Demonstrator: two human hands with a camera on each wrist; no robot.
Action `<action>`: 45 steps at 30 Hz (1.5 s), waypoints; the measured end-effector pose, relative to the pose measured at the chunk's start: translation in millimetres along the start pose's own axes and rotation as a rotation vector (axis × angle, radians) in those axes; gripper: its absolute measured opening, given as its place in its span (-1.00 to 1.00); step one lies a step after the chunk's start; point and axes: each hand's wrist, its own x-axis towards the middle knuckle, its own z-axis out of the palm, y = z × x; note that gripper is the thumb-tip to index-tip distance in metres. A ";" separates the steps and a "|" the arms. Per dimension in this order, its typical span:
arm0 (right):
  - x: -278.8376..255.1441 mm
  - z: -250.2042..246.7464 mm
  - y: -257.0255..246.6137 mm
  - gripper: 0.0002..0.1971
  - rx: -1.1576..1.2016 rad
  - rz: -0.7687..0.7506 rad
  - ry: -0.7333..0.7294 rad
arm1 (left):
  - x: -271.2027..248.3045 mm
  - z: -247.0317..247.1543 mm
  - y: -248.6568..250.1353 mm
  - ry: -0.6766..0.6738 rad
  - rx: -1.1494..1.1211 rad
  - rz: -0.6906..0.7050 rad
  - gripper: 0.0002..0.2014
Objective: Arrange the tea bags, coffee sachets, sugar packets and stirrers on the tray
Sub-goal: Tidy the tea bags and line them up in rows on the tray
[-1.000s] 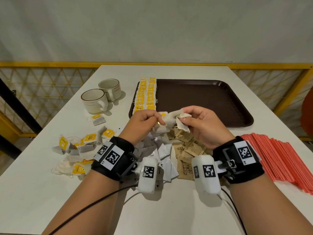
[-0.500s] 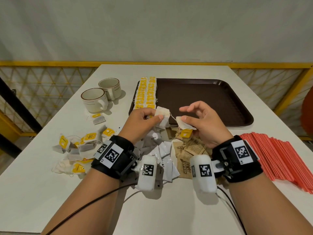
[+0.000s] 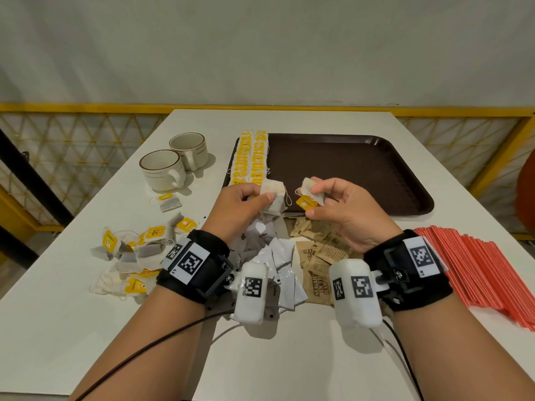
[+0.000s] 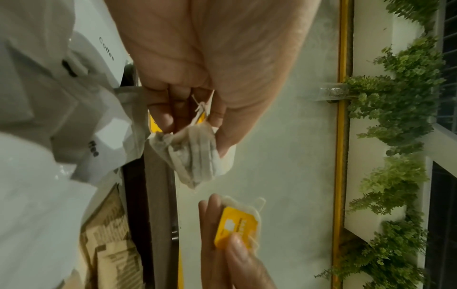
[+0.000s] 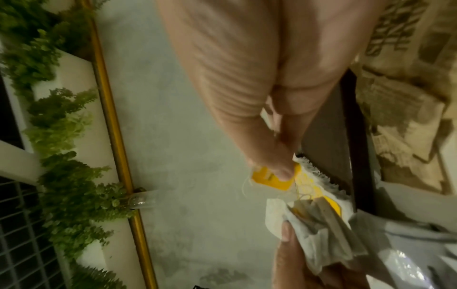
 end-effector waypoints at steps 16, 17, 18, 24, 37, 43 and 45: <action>4.4 -9.0 -2.3 -0.81 -0.356 -0.365 0.107 | 1.6 -0.7 -1.9 0.042 0.022 0.002 -0.86; 4.1 -9.4 -2.4 -0.80 -0.335 -0.363 0.103 | 1.6 -0.6 -2.2 0.038 0.020 0.001 -0.87; 4.2 -10.3 -2.0 -0.80 -0.319 -0.352 0.098 | 1.5 -0.5 -2.0 0.038 0.020 0.000 -0.88; 1.1 -6.8 -2.5 -0.92 -0.344 -0.246 0.044 | 1.4 -0.4 -1.6 0.049 0.020 0.011 -0.89; 0.3 -3.1 -1.1 -0.69 -0.238 -0.154 -0.051 | -0.9 1.1 2.7 -0.113 -0.257 -0.044 -0.84; 0.1 0.4 -0.3 -0.60 -0.264 -0.186 -0.017 | -6.9 -0.4 10.4 -0.306 -0.444 -0.088 -0.77; -1.2 -0.1 -1.4 -0.57 -0.274 -0.193 -0.043 | -7.4 -1.5 9.1 -0.354 -0.406 -0.087 -0.71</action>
